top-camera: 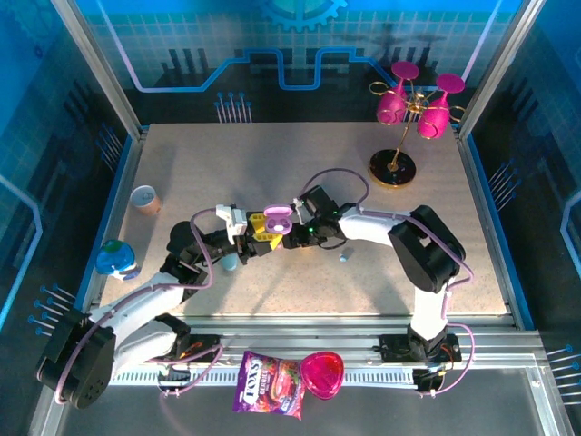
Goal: Insert wireless bluetooth earbuds into charging case
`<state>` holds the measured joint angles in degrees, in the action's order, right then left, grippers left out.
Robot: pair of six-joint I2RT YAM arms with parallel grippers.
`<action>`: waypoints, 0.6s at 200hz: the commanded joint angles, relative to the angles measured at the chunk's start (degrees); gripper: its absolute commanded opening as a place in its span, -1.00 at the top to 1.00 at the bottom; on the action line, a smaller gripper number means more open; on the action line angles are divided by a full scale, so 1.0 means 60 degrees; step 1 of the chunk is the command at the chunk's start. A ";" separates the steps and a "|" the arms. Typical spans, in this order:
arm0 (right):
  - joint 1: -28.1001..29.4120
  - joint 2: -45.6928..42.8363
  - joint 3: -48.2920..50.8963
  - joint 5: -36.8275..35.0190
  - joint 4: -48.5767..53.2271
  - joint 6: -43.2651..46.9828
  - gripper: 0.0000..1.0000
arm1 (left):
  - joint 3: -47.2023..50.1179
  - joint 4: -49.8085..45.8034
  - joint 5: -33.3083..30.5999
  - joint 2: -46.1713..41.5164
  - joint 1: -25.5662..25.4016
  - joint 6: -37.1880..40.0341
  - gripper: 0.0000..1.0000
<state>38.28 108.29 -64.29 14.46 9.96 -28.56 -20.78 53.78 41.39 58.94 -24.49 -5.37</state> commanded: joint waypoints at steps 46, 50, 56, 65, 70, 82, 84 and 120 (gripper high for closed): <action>0.0092 0.0984 -0.1219 0.0319 0.0524 0.0545 0.01 | 0.0005 -0.0174 -0.0029 -0.0287 0.0058 0.0396 0.34; 0.0094 0.1014 -0.1294 0.0300 0.0585 0.0606 0.02 | 0.0005 -0.0174 -0.0043 -0.0287 0.0057 0.0404 0.34; 0.0094 0.1086 -0.1424 0.0272 0.0693 0.0708 0.03 | 0.0013 -0.0174 -0.0043 -0.0290 0.0054 0.0411 0.34; 0.0093 0.1165 -0.1618 0.0182 0.0916 0.0911 0.04 | 0.0021 -0.0166 -0.0064 -0.0299 0.0061 0.0418 0.34; 0.0108 0.1198 -0.1713 0.0137 0.1044 0.0985 0.05 | 0.0027 -0.0160 -0.0071 -0.0301 0.0055 0.0415 0.34; 0.0111 0.1214 -0.1848 -0.0066 0.1348 0.1203 0.07 | 0.0062 -0.0138 -0.0102 -0.0351 0.0061 0.0400 0.34; 0.0113 0.1214 -0.1859 -0.0125 0.1407 0.1245 0.07 | 0.0064 -0.0121 -0.0112 -0.0358 0.0055 0.0397 0.34; 0.0340 0.1061 -0.2148 -0.1339 0.2518 0.1755 0.14 | 0.0163 -0.0229 -0.0289 -0.0786 0.0060 0.0480 0.34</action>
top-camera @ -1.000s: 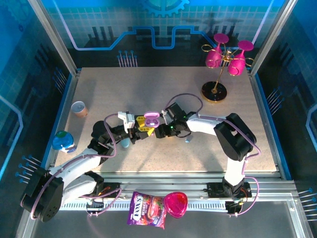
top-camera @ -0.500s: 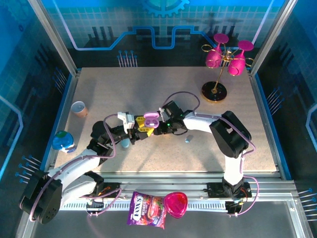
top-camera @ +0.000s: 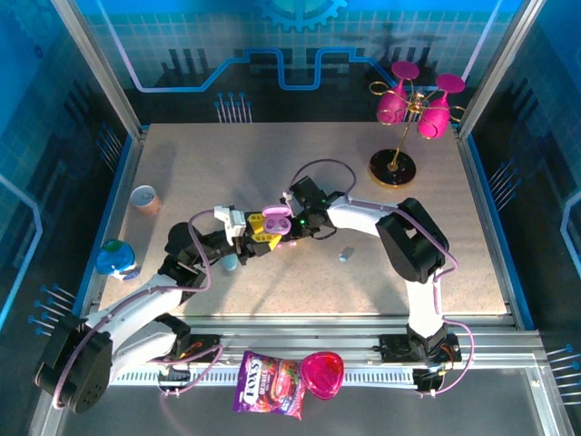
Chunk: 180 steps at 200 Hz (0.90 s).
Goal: Insert wireless bluetooth earbuds into charging case
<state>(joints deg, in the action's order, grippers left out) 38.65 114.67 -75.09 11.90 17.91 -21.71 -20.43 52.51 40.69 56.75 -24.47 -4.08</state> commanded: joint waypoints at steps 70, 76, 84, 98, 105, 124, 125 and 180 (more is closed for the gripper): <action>0.1398 0.0297 -0.1433 -0.3983 0.3028 0.1505 0.24 | 0.0062 -0.0549 -0.0189 -0.0878 0.0050 0.0417 0.34; 0.1472 0.0325 -0.1543 -0.4183 0.3145 0.1544 0.24 | 0.0077 -0.0551 -0.0177 -0.0887 0.0050 0.0417 0.34; 0.1560 0.0366 -0.1643 -0.4367 0.3258 0.1580 0.25 | 0.0079 -0.0556 -0.0175 -0.0886 0.0050 0.0407 0.34; 0.1660 0.0449 -0.1750 -0.4570 0.3391 0.1619 0.26 | 0.0079 -0.0545 -0.0175 -0.0889 0.0050 0.0408 0.34; 0.1686 0.0488 -0.1810 -0.4651 0.3442 0.1630 0.28 | 0.0078 -0.0534 -0.0177 -0.0888 0.0044 0.0411 0.34; 0.1746 0.0629 -0.1963 -0.4737 0.3558 0.1656 0.33 | 0.0079 -0.0529 -0.0175 -0.0908 0.0053 0.0401 0.34; 0.1746 0.0632 -0.1968 -0.4737 0.3560 0.1656 0.33 | 0.0079 -0.0531 -0.0167 -0.0913 0.0059 0.0401 0.34; 0.1902 0.1036 -0.2403 -0.4884 0.3781 0.1759 0.39 | 0.0138 -0.0568 -0.0210 -0.0959 0.0057 0.0457 0.34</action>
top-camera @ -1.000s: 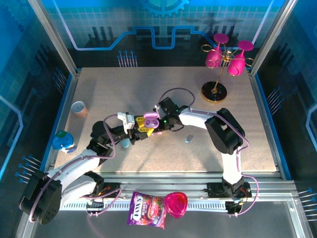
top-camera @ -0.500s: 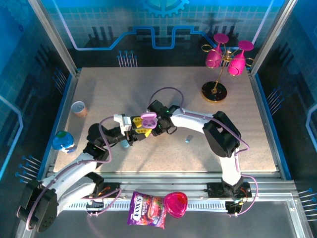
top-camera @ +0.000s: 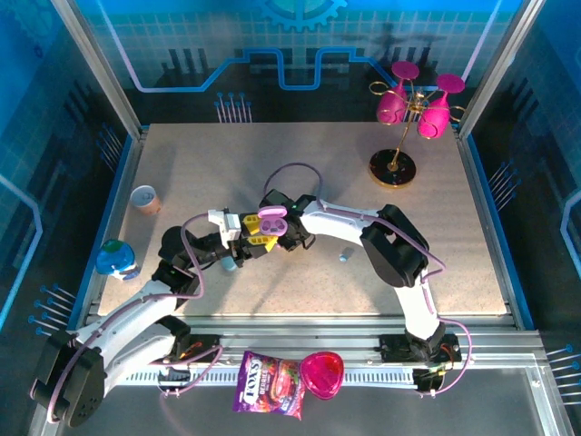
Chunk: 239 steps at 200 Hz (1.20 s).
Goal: Insert wireless bluetooth earbuds into charging case
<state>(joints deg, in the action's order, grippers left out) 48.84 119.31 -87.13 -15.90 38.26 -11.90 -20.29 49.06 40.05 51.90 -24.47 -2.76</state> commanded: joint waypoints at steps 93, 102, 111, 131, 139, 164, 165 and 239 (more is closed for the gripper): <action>0.0235 0.0647 -0.0726 -0.0338 0.0569 0.0321 0.45 | 0.0101 -0.0015 -0.0120 -0.0086 0.0050 0.0297 0.33; 0.0225 0.0681 -0.0742 -0.0325 0.0567 0.0327 0.46 | 0.0087 -0.0023 -0.0129 -0.0080 0.0051 0.0307 0.33; 0.0228 0.0711 -0.0765 -0.0312 0.0566 0.0331 0.49 | 0.0083 -0.0027 -0.0128 -0.0080 0.0058 0.0301 0.33; 0.0236 0.0741 -0.0784 -0.0323 0.0581 0.0350 0.50 | 0.0076 -0.0006 -0.0128 -0.0048 0.0055 0.0299 0.33; 0.0235 0.0733 -0.0776 -0.0337 0.0581 0.0371 0.53 | 0.0086 -0.0005 -0.0127 -0.0033 0.0052 0.0300 0.33; 0.0177 0.0583 -0.0692 -0.0236 0.0543 0.0357 0.58 | 0.0072 0.0026 -0.0144 0.0012 0.0050 0.0300 0.33; 0.0171 0.0581 -0.0688 -0.0214 0.0540 0.0350 0.58 | 0.0072 0.0034 -0.0143 0.0010 0.0050 0.0300 0.33; -0.0741 -0.1323 0.0777 0.1949 -0.0664 -0.0396 0.61 | 0.0130 0.0151 -0.0285 0.0025 0.0054 0.0241 0.32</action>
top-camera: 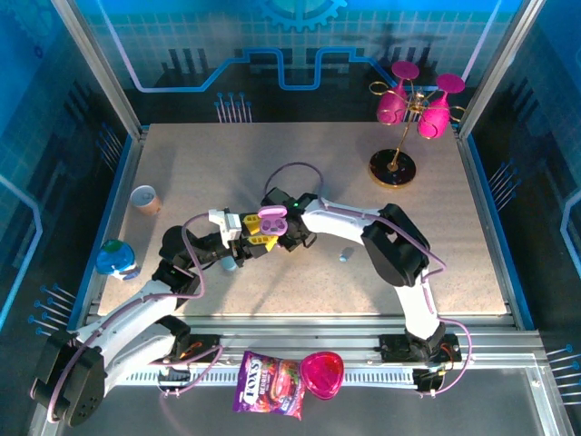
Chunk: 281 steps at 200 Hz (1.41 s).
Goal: Insert wireless bluetooth earbuds into charging case
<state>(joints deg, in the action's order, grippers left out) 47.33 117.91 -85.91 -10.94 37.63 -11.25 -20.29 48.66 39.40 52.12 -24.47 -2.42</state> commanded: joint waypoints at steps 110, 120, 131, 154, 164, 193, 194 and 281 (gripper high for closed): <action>-0.3888 -0.4556 0.4572 0.6850 -0.3536 -0.3494 0.61 | 0.0028 0.0704 -0.0022 0.0894 0.0053 -0.0019 0.32; -0.4040 -0.4695 0.4803 0.7216 -0.3813 -0.3705 0.61 | 0.0024 0.0887 0.0010 0.1036 0.0058 -0.0079 0.32; -0.4141 -0.4813 0.4924 0.7469 -0.3927 -0.3791 0.60 | -0.0002 0.0974 0.0051 0.1165 0.0055 -0.0087 0.33; -0.4183 -0.5170 0.5009 0.7708 -0.3802 -0.3743 0.60 | -0.0097 0.0986 0.0113 0.1458 0.0058 -0.0100 0.33; -0.4182 -0.5392 0.4992 0.7823 -0.3690 -0.3647 0.58 | -0.0119 0.1036 0.0128 0.1612 0.0051 -0.0095 0.33; -0.4186 -0.6252 0.4904 0.8103 -0.3471 -0.3397 0.58 | -0.0010 0.1879 0.0097 0.2245 0.0071 -0.0282 0.32; -0.4184 -0.6279 0.4894 0.8120 -0.3465 -0.3391 0.58 | -0.0013 0.1916 0.0098 0.2287 0.0075 -0.0291 0.32; -0.3194 -0.7623 0.4116 0.8606 -0.3754 -0.2980 0.58 | -0.0590 0.3813 0.0755 0.4208 0.0119 -0.1431 0.35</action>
<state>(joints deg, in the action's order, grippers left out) 25.63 73.32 -58.98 39.07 16.58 -31.05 -21.80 64.86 41.01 75.81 -24.21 -8.14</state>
